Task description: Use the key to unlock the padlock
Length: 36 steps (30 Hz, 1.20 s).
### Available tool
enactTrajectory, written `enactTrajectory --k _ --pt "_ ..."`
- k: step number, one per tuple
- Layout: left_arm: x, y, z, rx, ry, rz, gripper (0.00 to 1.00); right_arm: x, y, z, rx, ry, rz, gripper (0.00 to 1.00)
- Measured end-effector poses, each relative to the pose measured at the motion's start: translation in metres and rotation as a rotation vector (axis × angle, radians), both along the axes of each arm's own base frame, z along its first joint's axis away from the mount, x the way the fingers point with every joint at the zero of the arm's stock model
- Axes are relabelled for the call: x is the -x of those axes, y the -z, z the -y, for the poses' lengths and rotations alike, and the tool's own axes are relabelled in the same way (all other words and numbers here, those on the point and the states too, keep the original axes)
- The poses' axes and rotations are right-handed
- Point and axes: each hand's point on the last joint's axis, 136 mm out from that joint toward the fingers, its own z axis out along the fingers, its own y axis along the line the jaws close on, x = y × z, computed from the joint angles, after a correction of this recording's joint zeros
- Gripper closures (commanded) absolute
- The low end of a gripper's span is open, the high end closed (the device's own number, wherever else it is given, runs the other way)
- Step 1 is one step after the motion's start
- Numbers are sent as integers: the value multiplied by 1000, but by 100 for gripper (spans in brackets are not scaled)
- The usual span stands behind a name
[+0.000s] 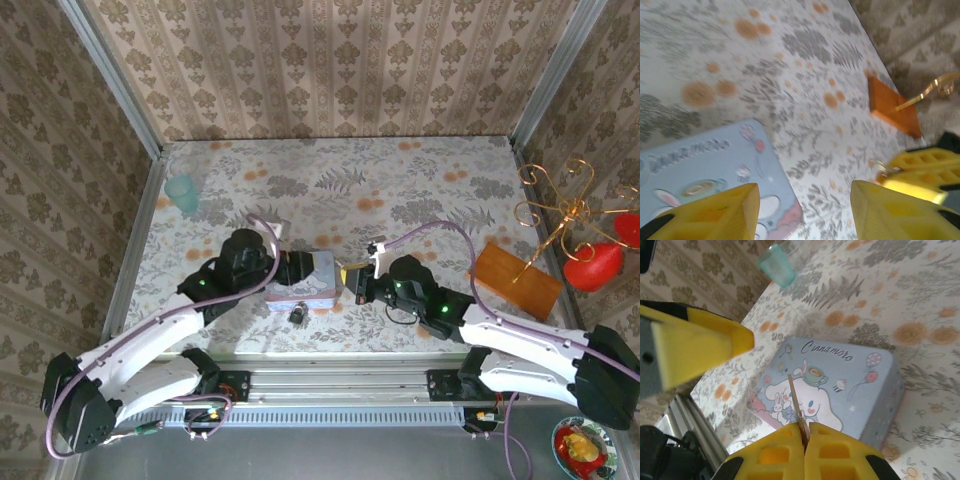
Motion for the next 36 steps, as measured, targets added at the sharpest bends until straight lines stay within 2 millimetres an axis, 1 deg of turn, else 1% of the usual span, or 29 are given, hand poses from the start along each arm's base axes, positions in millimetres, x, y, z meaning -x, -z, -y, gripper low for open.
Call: enactTrajectory --k 1,2,5,8,10,12,14,18,20,23,26,29,32,36 --pt "4 2 2 -14 9 -1 47 0 2 -5 10 -11 -6 100" --pt "4 6 -1 -34 -2 -4 48 -1 3 -10 17 -18 -9 100" --pt "3 19 -21 -122 -68 -22 49 -1 2 -16 27 -27 -13 100" --pt "10 31 -47 -244 -126 -76 47 0 6 -15 43 -19 -19 100" --pt "16 38 -60 -328 -146 -119 46 0 11 -11 65 -8 -30 100" --pt "22 44 -68 -391 -151 -149 46 0 16 -9 86 0 -38 100" --pt "36 53 -72 -444 -133 -182 49 -1 19 -7 98 8 -41 100" --pt "63 70 -72 -574 -78 -225 49 -2 25 -2 134 24 -42 100" --pt "76 79 -65 -620 -50 -231 48 -3 25 2 148 33 -36 100" --pt "85 93 -55 -659 -32 -250 46 -3 17 4 136 42 -16 100" --pt "85 114 -46 -687 -50 -278 46 -3 9 6 118 50 1 100" --pt "82 131 -44 -684 -80 -293 45 -2 6 8 105 54 8 100" --pt "76 136 -38 -664 -102 -296 42 2 12 14 104 58 0 100" --pt "62 139 -32 -632 -136 -287 41 6 26 20 114 63 -25 100"
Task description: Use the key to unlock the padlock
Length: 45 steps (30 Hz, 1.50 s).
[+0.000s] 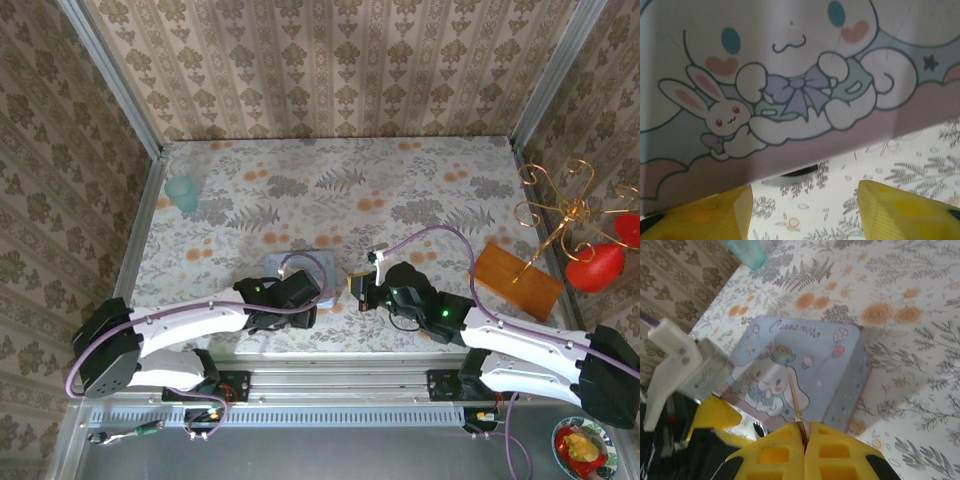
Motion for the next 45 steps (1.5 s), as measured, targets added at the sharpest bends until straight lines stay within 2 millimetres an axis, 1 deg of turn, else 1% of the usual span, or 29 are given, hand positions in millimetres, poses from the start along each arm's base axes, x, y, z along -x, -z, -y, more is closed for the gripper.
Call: enactTrajectory --k 4,7,10,12,15,20,23,25,27,30,35,37,41,45 --pt "-15 7 3 4 -26 13 42 3 4 4 -7 7 -11 100" --pt "-22 16 7 -22 -17 12 43 4 -1 6 -32 15 -11 100" --pt "-28 19 17 -24 -5 21 46 6 -6 9 -56 24 -6 100" --pt "-35 19 24 -9 1 33 46 7 -7 12 -68 32 -9 100" --pt "-51 19 38 2 10 49 46 8 -5 18 -68 54 -17 100" --pt "-86 15 66 30 44 85 47 8 -6 29 -73 103 -27 100" --pt "-103 11 80 61 67 101 48 9 -8 34 -75 124 -28 100" --pt "-109 7 87 83 81 113 48 9 -7 36 -76 133 -29 100" --pt "-109 2 90 101 97 119 47 10 -4 38 -79 140 -38 100" --pt "-102 -8 85 136 124 142 47 11 5 41 -72 148 -54 100" --pt "-81 -32 64 236 195 218 46 11 18 40 -41 153 -81 100" --pt "-77 -36 55 277 208 242 46 10 24 39 -22 154 -95 100" --pt "-76 -30 29 327 187 253 47 8 31 36 3 152 -113 100" --pt "-76 -25 12 368 166 251 46 6 32 32 -5 148 -116 100"
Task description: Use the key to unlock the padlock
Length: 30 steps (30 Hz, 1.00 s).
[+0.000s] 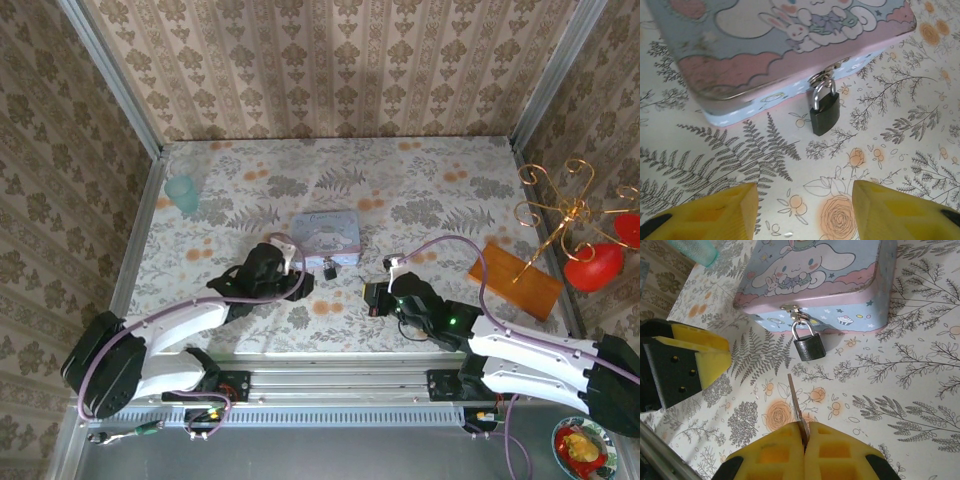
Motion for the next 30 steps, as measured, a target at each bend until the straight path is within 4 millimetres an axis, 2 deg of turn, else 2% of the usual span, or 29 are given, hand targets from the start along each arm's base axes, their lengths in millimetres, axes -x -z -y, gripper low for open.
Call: enactTrajectory --k 6,12,17,27,30 --pt "-2 5 -1 85 29 -6 47 -2 5 -4 2 -2 -11 100" --pt "-3 19 20 126 98 -33 50 -2 4 -8 -11 -12 -13 100" --pt "-2 35 40 109 140 -45 47 -3 1 -9 -24 -10 -8 100" --pt "-38 53 58 101 60 -11 47 -3 -8 -9 -62 0 0 100" --pt "-46 52 63 122 38 -6 51 -3 -11 -9 -71 0 6 100"
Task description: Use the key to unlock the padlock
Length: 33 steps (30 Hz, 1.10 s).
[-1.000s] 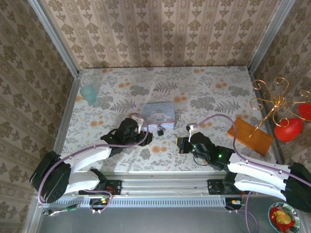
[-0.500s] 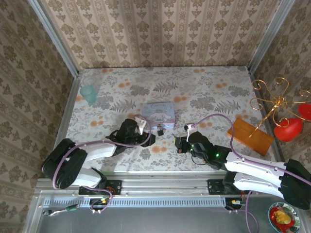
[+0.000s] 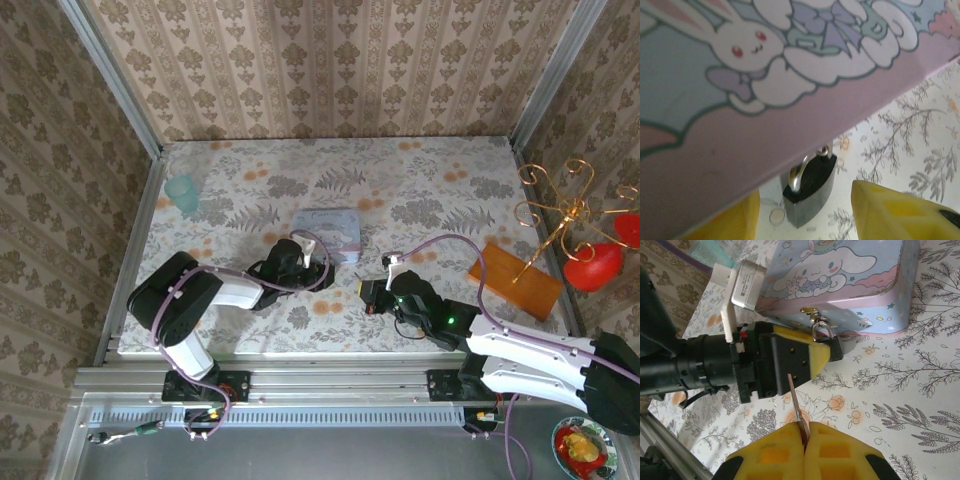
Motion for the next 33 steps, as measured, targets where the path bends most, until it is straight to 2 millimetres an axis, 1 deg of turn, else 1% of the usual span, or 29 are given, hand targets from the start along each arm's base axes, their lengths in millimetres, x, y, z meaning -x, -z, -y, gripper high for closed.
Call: enactTrajectory --k 4,8,16,21,24,26,28,30,33 --pt "-9 0 6 25 -27 4 57 0 -1 0 -3 0 2 100" --pt "-13 1 6 30 -44 2 66 0 -1 0 -3 0 2 100" --pt "-13 1 11 51 -41 -17 84 0 0 0 -5 2 -2 100" --pt "-11 -1 13 76 -47 -47 92 -5 10 4 -43 31 -45 100" --pt "-9 -7 14 109 -58 -81 95 -9 21 10 -70 56 -90 100" --pt "-8 -16 14 143 -68 -106 97 -9 28 11 -81 66 -116 100" --pt "-7 -26 15 183 -75 -134 100 -9 30 10 -97 64 -136 100" --pt "-6 -36 14 227 -90 -164 100 -11 30 7 -128 58 -153 100" --pt "-5 -44 10 284 -123 -226 100 -15 36 3 -177 55 -186 100"
